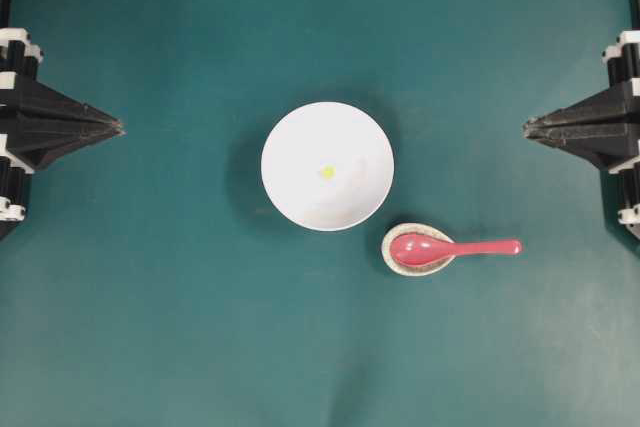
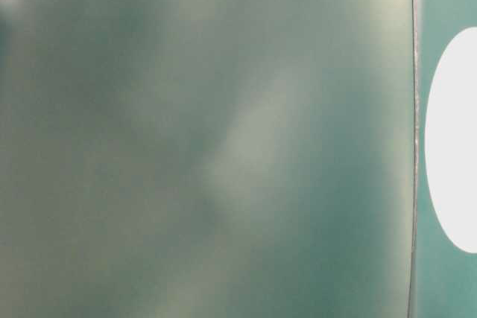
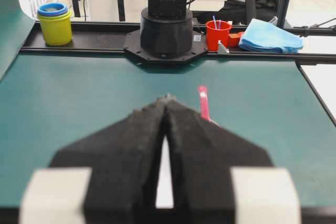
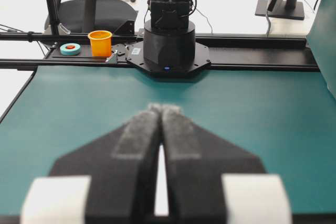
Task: Scoop the yellow hexagonal prism block from the bowl with a spoon using the right arm.
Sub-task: 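Move the right gripper toward the red spoon handle on the spoon rest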
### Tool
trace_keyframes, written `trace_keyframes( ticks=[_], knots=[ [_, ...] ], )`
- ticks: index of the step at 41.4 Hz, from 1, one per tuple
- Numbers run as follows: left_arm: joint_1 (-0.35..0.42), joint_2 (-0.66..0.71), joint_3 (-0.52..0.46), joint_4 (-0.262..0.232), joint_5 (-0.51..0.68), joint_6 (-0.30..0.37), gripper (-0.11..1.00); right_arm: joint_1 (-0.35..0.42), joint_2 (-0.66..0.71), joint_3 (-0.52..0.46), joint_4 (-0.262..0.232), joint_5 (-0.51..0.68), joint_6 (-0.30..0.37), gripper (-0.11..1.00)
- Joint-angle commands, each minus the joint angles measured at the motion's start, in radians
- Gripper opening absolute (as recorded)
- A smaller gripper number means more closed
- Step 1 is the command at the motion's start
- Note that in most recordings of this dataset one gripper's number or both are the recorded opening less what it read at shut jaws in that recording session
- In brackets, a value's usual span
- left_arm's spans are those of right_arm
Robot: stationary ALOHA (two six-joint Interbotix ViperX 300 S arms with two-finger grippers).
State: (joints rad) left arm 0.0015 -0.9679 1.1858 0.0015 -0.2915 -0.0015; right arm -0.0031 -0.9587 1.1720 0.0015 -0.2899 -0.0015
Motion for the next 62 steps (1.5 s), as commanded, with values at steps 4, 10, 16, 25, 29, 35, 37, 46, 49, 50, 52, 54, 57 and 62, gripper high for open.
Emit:
trace_keyframes(
  ticks=[4, 10, 16, 25, 29, 35, 37, 46, 49, 50, 52, 54, 57, 62],
  knots=[
    [-0.002, 0.018, -0.035, 0.009, -0.008, -0.002, 0.01, 0.000, 0.006, -0.041, 0.002, 0.014, 0.002, 0.00],
    [-0.002, 0.026, -0.035, 0.009, -0.008, -0.003, 0.01, -0.002, 0.006, -0.044, 0.006, 0.040, 0.005, 0.00],
    [-0.002, 0.032, -0.037, 0.009, -0.014, -0.003, 0.01, 0.000, 0.006, -0.048, 0.014, 0.051, 0.005, 0.01],
    [-0.002, 0.031, -0.035, 0.009, -0.014, -0.003, 0.01, 0.000, 0.008, -0.051, 0.015, 0.084, 0.005, 0.13],
    [-0.002, 0.032, -0.037, 0.009, -0.015, -0.003, 0.01, 0.000, 0.008, -0.054, 0.014, 0.104, 0.005, 0.25],
    [-0.002, 0.032, -0.035, 0.009, -0.015, -0.003, 0.01, 0.000, 0.008, -0.058, 0.015, 0.143, 0.005, 0.37],
    [-0.002, 0.031, -0.035, 0.009, -0.015, -0.003, 0.01, -0.002, 0.008, -0.058, 0.014, 0.155, 0.005, 0.40],
    [-0.002, 0.031, -0.035, 0.009, -0.015, -0.002, 0.01, 0.000, 0.011, -0.057, 0.034, 0.190, 0.025, 0.48],
    [-0.002, 0.032, -0.035, 0.009, -0.015, 0.005, 0.01, -0.002, 0.020, -0.054, 0.038, 0.196, 0.028, 0.49],
    [-0.002, 0.031, -0.035, 0.009, -0.015, 0.005, 0.01, 0.000, 0.025, -0.052, 0.038, 0.201, 0.028, 0.50],
    [-0.002, 0.031, -0.035, 0.009, -0.015, 0.005, 0.01, 0.003, 0.038, -0.049, 0.038, 0.201, 0.028, 0.50],
    [-0.002, 0.031, -0.035, 0.011, -0.017, 0.005, 0.01, 0.005, 0.049, -0.046, 0.038, 0.198, 0.028, 0.50],
    [-0.002, 0.032, -0.035, 0.009, -0.015, 0.005, 0.01, 0.009, 0.074, -0.040, 0.046, 0.193, 0.028, 0.50],
    [-0.002, 0.031, -0.034, 0.011, -0.015, 0.005, 0.01, 0.034, 0.130, -0.018, 0.066, 0.169, 0.028, 0.50]
  ],
)
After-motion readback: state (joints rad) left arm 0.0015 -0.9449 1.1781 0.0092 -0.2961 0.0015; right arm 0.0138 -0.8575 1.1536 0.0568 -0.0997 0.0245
